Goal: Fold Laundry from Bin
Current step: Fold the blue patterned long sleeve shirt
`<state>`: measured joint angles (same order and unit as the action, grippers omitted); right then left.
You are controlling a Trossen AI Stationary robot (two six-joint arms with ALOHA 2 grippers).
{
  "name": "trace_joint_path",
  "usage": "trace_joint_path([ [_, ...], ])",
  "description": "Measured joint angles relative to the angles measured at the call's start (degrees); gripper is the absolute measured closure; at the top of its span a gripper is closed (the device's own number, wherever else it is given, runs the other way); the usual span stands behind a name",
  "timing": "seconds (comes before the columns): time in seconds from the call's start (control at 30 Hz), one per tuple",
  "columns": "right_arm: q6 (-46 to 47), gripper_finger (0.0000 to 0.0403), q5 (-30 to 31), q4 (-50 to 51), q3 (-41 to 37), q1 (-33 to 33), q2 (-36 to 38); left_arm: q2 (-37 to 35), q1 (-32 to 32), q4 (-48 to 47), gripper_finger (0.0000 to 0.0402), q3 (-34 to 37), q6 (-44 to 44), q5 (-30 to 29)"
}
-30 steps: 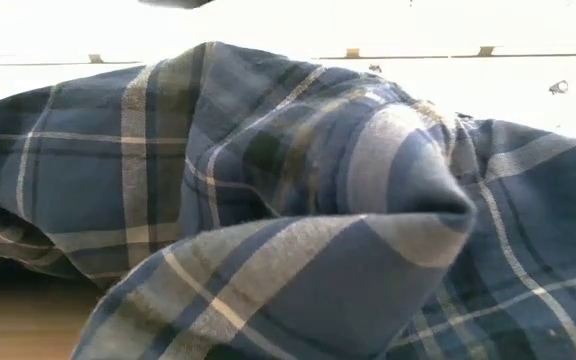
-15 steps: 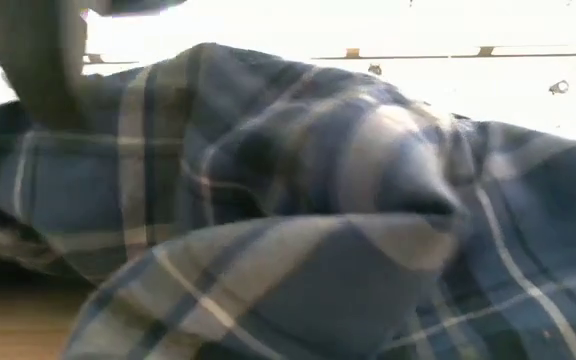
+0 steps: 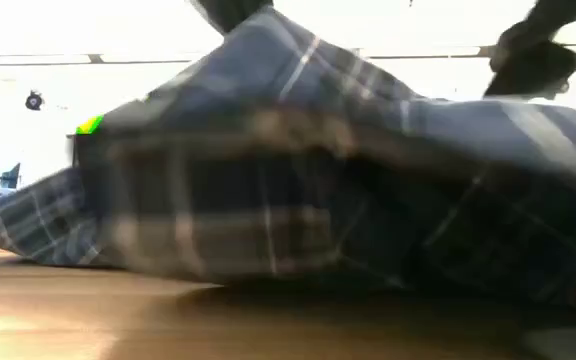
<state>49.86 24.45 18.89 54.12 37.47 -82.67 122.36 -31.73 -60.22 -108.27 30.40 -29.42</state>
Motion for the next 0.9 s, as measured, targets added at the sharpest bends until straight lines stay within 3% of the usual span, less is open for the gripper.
trace_joint_path([
  [0.1, 0.11, 0.0077, -1.48, 4.53, -0.67, -5.57, 3.25, -1.78, 2.06, -5.75, 0.0400, 2.75, -0.10, -1.23],
  [0.2, -0.91, 0.0077, -2.09, 6.85, -0.54, -5.75, 7.50, -5.16, 3.51, -6.59, 0.0401, 8.27, 0.28, -2.26],
  [0.3, 0.42, 0.0077, -2.24, 7.96, -0.41, -1.93, 10.59, -8.70, 5.38, -4.10, 0.0401, 15.68, 3.66, -1.55],
  [0.43, 4.74, 0.0077, -3.03, 7.85, -0.43, 8.78, 10.36, -14.97, 5.18, 3.53, 0.0401, 23.33, 6.92, 2.66],
  [0.57, 13.20, 0.0077, -3.47, 7.77, -0.41, 18.16, 4.18, -20.89, -0.79, 17.45, 0.0401, 24.98, 6.46, 9.51],
  [0.67, 19.76, 0.0076, -4.92, 8.35, 0.46, 21.48, -1.86, -22.22, -5.52, 20.29, 0.0395, 23.86, 6.20, 9.65],
  [0.9, 21.75, 0.0077, -5.50, 8.76, 8.19, 22.00, -16.53, -16.91, -10.33, 20.01, 0.0296, 23.28, 3.71, 9.55],
])
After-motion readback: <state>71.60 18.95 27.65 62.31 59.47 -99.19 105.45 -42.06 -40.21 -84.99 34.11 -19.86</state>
